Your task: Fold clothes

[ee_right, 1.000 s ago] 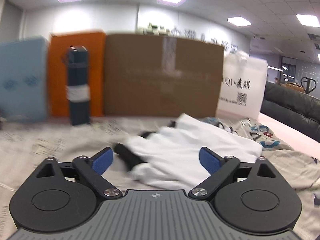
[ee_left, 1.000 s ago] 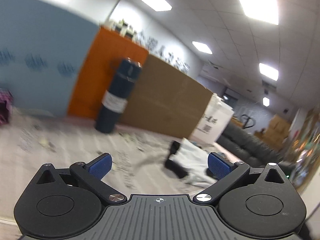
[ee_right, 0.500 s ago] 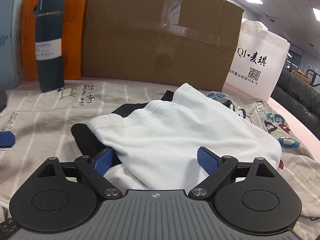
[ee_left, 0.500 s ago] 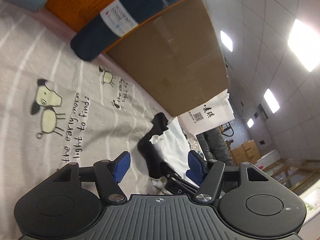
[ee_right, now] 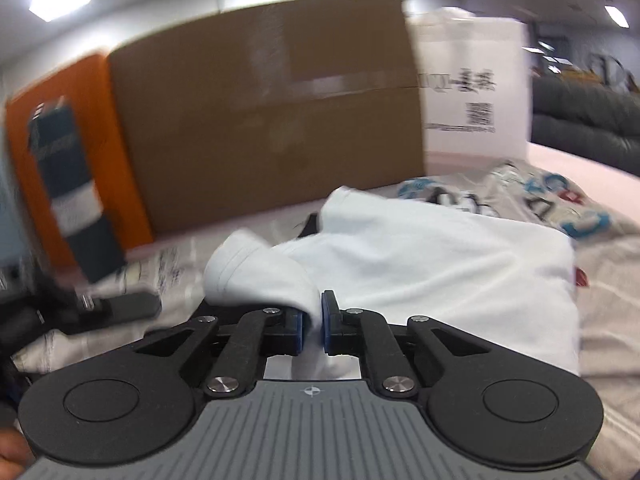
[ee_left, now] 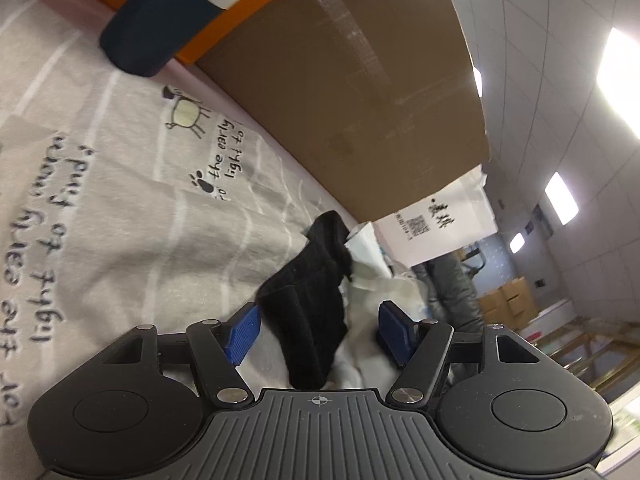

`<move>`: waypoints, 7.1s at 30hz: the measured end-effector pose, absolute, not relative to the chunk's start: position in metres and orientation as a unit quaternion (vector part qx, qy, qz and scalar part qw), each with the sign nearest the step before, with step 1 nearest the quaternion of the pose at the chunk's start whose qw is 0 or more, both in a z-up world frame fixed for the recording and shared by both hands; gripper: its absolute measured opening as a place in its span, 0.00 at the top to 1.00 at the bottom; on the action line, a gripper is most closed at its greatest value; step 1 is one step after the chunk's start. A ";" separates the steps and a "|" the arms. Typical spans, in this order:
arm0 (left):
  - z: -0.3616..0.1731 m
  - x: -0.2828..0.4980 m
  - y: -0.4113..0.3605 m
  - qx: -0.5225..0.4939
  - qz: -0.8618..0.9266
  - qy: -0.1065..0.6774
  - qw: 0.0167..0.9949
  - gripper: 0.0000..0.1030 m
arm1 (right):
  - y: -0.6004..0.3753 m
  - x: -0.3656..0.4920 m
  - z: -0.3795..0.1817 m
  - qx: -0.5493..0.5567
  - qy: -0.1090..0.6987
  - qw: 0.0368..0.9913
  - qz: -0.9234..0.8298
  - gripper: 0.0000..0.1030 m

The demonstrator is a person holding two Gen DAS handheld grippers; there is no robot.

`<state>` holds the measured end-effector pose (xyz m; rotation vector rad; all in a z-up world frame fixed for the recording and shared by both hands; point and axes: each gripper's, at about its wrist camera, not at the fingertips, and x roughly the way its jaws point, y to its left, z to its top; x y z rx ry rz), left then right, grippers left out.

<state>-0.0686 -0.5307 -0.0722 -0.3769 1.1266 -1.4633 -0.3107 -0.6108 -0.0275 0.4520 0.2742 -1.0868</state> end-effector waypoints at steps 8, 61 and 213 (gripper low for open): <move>-0.066 -0.117 -0.562 -0.060 -0.652 0.403 0.640 0.32 | -0.619 -0.365 -0.021 0.289 0.006 0.783 -0.551 0.94; 0.024 0.013 -0.093 -0.065 -0.562 0.157 0.810 0.96 | -0.399 -0.331 0.044 0.272 -0.089 0.897 -0.336 0.96; -0.019 -0.048 -0.097 0.005 -0.714 0.183 0.676 0.10 | -0.306 -0.449 0.018 0.238 0.055 0.865 -0.438 0.47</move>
